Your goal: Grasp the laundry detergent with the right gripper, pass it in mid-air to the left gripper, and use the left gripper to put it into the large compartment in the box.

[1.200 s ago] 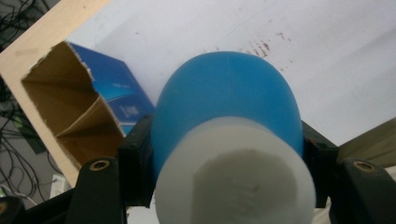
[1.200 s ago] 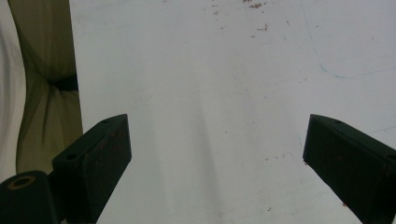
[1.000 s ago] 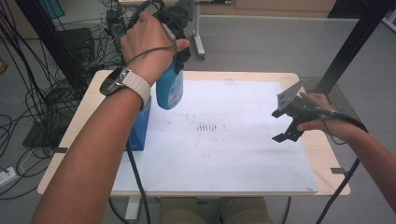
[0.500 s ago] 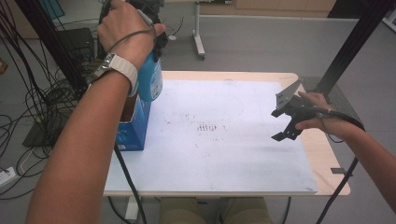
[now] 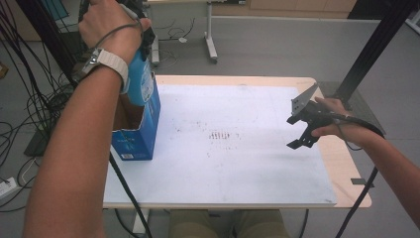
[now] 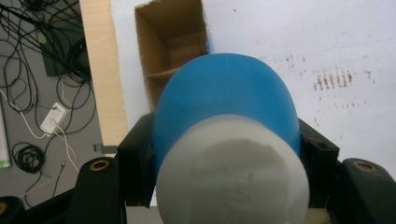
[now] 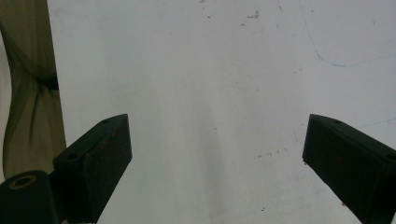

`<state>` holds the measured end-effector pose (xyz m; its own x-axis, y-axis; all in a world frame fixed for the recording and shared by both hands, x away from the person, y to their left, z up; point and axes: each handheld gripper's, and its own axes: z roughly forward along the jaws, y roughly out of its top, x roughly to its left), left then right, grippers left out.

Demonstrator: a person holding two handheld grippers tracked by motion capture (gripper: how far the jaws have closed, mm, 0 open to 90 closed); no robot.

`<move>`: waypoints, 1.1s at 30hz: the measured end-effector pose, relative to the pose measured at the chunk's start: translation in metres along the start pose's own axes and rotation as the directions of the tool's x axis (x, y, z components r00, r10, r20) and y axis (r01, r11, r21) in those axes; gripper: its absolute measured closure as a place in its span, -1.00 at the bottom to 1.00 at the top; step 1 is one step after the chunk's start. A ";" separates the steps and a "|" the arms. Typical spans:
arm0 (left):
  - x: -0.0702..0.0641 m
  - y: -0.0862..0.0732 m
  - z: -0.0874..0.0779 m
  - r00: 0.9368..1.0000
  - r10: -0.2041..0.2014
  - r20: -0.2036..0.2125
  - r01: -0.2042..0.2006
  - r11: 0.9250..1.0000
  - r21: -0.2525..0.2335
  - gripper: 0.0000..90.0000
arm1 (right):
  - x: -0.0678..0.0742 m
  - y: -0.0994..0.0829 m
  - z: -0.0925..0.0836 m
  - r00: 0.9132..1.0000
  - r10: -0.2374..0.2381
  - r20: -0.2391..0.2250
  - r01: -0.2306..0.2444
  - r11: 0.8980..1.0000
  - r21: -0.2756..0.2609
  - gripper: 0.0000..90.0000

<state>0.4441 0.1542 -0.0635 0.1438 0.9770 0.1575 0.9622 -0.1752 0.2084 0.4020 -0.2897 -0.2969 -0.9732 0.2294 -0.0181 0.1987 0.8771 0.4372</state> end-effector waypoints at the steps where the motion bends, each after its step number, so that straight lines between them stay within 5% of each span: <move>1: 0.002 0.000 0.001 1.000 -0.005 -0.003 0.005 1.000 -0.001 -0.18 | 0.000 0.000 0.000 1.000 0.000 -0.001 0.000 1.000 -0.001 -0.82; 18: 0.028 -0.001 0.027 0.997 -0.068 -0.020 0.069 0.997 0.022 -0.18 | -0.002 -0.002 0.003 1.000 0.014 -0.004 -0.014 1.000 0.009 -0.82; 33: 0.037 -0.009 0.066 0.997 -0.078 -0.002 0.078 0.996 0.038 -0.17 | -0.001 -0.002 0.005 1.000 0.025 -0.009 -0.025 1.000 0.013 -0.82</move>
<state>0.4562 0.1994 -0.1228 0.0678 0.9874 0.1430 0.9786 -0.0937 0.1831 0.4032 -0.2893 -0.3017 -0.9690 0.2472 0.0011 0.2241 0.8764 0.4262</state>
